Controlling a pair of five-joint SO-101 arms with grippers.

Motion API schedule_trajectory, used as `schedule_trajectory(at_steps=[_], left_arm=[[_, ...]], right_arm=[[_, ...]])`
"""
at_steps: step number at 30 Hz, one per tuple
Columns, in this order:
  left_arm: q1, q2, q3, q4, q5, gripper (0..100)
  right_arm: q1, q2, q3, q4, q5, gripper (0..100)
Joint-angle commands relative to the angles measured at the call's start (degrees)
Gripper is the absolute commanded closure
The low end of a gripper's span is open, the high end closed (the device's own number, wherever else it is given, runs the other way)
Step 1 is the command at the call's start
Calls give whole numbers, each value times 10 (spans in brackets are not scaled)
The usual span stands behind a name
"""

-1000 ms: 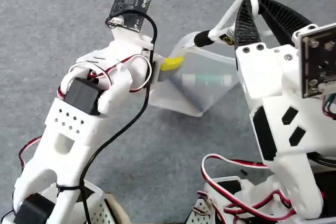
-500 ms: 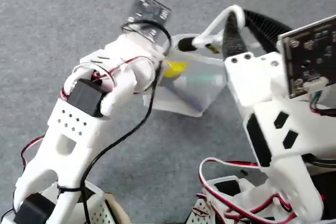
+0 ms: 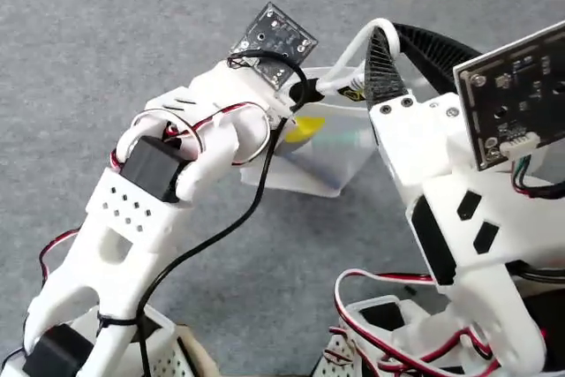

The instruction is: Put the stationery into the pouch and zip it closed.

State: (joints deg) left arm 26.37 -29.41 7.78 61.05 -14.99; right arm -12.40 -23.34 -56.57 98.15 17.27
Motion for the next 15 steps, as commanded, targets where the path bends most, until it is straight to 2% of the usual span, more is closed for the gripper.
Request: schedule_trajectory(at_steps=[1, 4, 10, 15], left_arm=[[12, -3, -29, -9, -6, 690], [14, -9, -30, 8, -7, 698], [48, -35, -25, 19, -5, 865], [61, -36, -27, 19, -5, 921]], right_arm=[[-6, -7, 1, 4, 3, 987], [-6, -4, 1, 6, 1, 987], [-8, -3, 1, 6, 0, 987], [-8, -3, 1, 12, 0, 987]])
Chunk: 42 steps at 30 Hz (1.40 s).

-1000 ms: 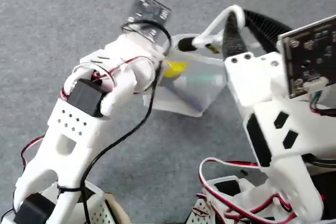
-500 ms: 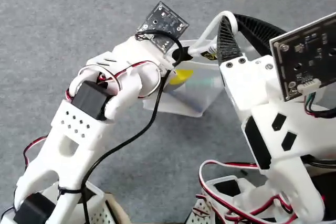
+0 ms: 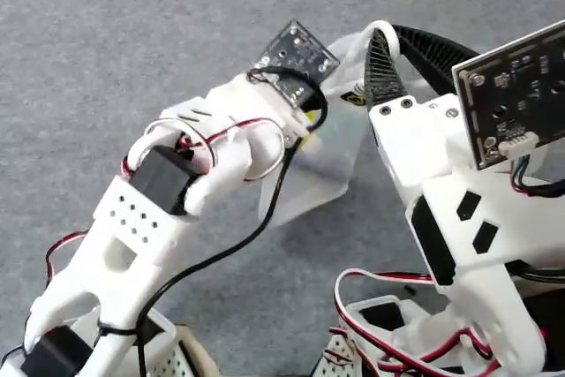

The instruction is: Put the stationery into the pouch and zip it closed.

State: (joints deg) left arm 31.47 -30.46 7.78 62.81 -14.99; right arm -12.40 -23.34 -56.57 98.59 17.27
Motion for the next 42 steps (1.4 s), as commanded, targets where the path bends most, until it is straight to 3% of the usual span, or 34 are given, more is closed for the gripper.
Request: schedule_trajectory(at_steps=[1, 9, 17, 28, 36, 42], left_arm=[[11, -25, -29, 2, -5, 920], [11, -40, -30, 2, -4, 913], [7, -46, -30, 2, 57, 753], [8, -45, -24, 4, 55, 762], [5, -46, -29, 50, 54, 762], [5, -46, -29, 62, 55, 762]], right_arm=[[-8, -3, 1, 11, 0, 987], [-8, -3, 2, 14, 0, 987], [-8, -4, 1, 14, 0, 987], [-7, -6, -3, 9, 3, 987], [-4, -3, -4, -6, 4, 987], [68, -6, 0, -42, 4, 987]])
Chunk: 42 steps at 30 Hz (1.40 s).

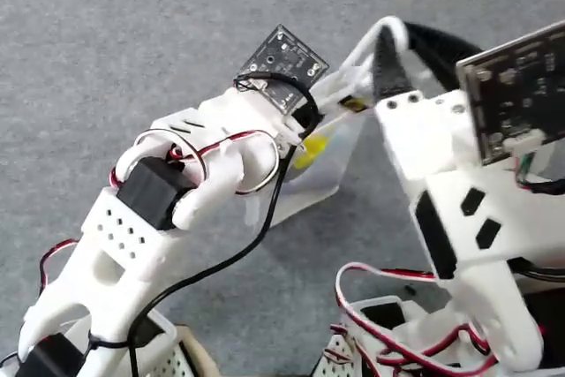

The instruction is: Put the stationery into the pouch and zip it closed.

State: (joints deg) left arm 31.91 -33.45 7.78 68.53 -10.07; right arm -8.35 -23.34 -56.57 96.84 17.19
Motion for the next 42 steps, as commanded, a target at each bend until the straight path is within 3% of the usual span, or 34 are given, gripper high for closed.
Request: schedule_trajectory(at_steps=[1, 16, 23, 32, 35, 42], left_arm=[[0, -16, -29, 4, 6, 762], [3, -16, -25, 4, 7, 765], [6, -16, -24, 4, 4, 915], [6, -15, -24, 4, 4, 912], [6, -15, -24, 4, 4, 977], [6, -16, -8, 5, 4, 972]], right_arm=[[32, -7, 0, -25, 4, 987], [32, -7, -1, -21, 3, 987], [32, -7, -1, -21, 1, 987], [32, -7, 0, -21, 1, 987], [32, -7, 0, -21, 1, 987], [35, -6, 0, -25, 4, 987]])
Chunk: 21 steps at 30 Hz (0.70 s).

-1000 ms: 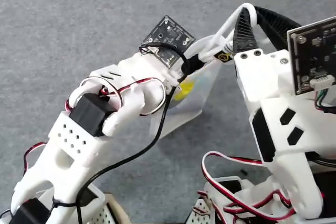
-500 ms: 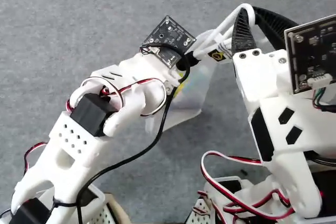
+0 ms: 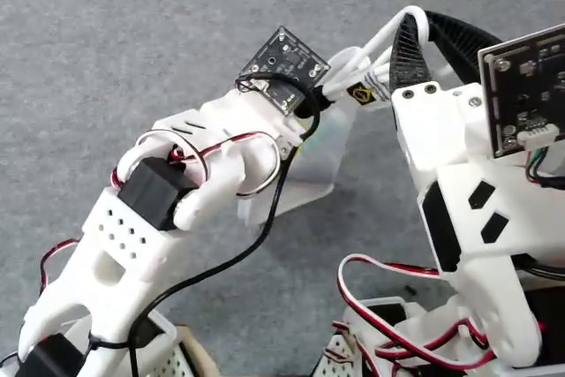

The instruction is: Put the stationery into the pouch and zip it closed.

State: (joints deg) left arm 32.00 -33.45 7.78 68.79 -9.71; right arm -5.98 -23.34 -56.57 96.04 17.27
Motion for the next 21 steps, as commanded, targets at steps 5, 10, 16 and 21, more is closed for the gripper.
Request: schedule_trajectory(at_steps=[5, 10, 16, 21], left_arm=[[6, -16, -6, 38, 0, 972], [1, -36, -3, 70, 0, 972], [0, -94, 1, 95, 0, 972], [0, -117, 1, 117, 0, 972]], right_arm=[[11, -2, 1, -22, 4, 987], [36, -2, 34, -61, 4, 987], [78, -7, 134, -137, 4, 987], [97, -7, 202, -182, 5, 987]])
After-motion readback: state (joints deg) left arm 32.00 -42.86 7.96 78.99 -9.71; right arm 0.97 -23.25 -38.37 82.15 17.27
